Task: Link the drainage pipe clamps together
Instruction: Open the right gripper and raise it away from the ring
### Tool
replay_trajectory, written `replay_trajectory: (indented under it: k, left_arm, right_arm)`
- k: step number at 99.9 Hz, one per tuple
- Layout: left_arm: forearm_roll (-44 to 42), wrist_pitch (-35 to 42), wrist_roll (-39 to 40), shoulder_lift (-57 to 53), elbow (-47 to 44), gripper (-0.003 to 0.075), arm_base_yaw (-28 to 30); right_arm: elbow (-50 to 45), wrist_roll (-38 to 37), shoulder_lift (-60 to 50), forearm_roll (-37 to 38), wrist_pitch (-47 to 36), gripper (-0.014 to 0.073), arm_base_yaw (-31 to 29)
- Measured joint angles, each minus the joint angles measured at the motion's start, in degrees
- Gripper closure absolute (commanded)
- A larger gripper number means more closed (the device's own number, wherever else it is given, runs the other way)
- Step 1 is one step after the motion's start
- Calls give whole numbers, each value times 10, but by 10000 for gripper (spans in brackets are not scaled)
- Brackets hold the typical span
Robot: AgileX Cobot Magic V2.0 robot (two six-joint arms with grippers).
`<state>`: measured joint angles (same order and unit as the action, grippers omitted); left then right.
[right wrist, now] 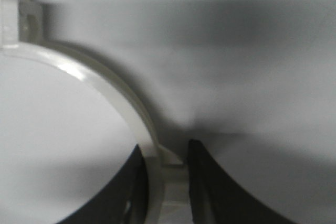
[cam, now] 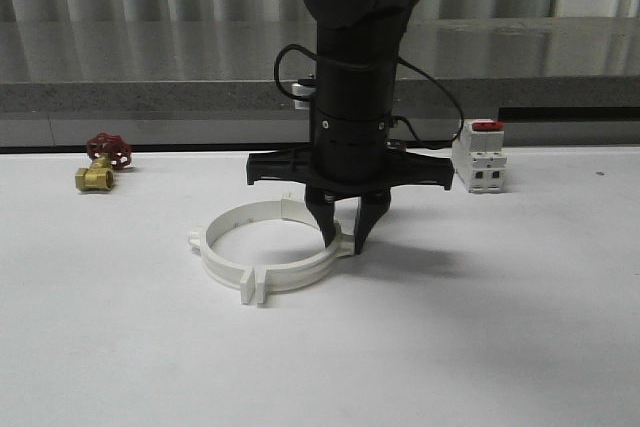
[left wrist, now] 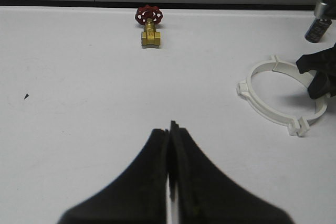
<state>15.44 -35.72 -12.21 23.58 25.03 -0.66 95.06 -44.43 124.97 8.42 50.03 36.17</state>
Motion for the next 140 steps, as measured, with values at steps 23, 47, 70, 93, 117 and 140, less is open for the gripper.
replay_trajectory:
  k: [23,47,70,93,117,140]
  left_arm:
    - [0,0,0,0,0,741,0]
    - [0,0,0,0,0,741,0]
    - [0,0,0,0,0,741,0]
    - [0,0,0,0,0,741,0]
    - [0,0,0,0,0,741,0]
    - [0,0,0,0,0,741,0]
  right_arm:
    - [1,0,2,-15,-5,508,0]
    - [2,0,2,-34,-20,158,0]
    - [4,0,2,-39,-29,118,3]
    - [3,38,-18,-24,-32,118,2]
    - [-2,121,-101,-23,-34,118,-42]
    - [-73,193,-216,-20,-39,118,-115]
